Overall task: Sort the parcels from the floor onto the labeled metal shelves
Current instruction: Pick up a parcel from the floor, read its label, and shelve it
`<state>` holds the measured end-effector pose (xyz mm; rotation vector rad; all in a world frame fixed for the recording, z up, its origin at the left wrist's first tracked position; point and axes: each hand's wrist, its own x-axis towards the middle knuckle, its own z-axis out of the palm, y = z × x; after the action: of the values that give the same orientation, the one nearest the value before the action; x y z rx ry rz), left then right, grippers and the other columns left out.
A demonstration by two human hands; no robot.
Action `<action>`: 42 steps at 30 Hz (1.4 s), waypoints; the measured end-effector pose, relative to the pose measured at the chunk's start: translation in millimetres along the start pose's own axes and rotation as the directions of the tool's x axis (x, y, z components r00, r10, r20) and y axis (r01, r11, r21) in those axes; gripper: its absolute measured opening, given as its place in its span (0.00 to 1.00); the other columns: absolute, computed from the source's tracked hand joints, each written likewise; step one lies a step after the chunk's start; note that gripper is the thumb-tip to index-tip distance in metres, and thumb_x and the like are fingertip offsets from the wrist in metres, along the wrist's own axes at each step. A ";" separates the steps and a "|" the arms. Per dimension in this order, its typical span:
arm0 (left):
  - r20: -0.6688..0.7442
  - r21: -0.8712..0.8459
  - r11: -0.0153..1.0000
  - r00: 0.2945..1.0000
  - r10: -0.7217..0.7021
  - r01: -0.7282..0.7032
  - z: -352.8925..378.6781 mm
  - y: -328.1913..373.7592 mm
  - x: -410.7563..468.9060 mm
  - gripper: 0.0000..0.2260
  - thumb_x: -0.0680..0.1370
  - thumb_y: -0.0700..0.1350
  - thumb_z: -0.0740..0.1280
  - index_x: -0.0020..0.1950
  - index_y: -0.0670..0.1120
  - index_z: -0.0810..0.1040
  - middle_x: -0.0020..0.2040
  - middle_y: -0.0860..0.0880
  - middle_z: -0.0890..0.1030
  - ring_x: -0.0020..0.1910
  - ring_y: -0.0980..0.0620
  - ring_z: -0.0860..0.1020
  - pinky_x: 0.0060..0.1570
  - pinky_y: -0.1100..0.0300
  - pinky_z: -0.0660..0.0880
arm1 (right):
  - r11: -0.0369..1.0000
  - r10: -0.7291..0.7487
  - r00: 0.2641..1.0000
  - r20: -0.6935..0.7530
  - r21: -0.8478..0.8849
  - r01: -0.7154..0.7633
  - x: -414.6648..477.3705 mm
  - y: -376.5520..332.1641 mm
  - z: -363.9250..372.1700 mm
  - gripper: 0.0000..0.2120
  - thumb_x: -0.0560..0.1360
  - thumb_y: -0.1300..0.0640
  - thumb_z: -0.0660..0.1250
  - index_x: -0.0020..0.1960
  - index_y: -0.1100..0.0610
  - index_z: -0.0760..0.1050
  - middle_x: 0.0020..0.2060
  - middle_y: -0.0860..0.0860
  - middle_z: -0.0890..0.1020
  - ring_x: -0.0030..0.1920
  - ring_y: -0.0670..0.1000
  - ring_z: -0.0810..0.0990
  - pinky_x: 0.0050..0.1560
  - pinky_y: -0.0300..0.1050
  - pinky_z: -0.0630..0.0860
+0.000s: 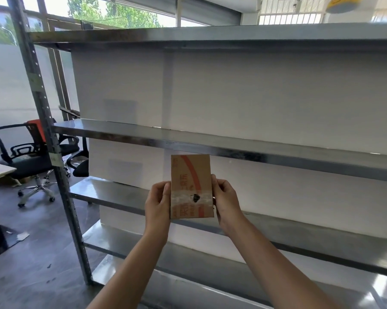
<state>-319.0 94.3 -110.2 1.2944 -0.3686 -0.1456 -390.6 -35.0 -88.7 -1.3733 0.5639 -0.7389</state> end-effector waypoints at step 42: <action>0.132 -0.043 0.995 0.987 0.092 -0.087 -9.8 -17.3 3.3 0.08 0.83 0.38 0.62 0.58 0.46 0.78 0.53 0.48 0.86 0.55 0.51 0.83 0.47 0.65 0.80 | 0.995 -0.101 0.981 0.164 0.027 0.098 1.8 13.9 -18.8 0.07 0.82 0.52 0.63 0.56 0.51 0.78 0.53 0.48 0.85 0.61 0.51 0.81 0.70 0.59 0.73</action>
<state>-310.8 97.5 -128.3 1.2322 -0.5354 -0.1634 -401.4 -48.2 -104.8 -1.4381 0.3587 -0.7008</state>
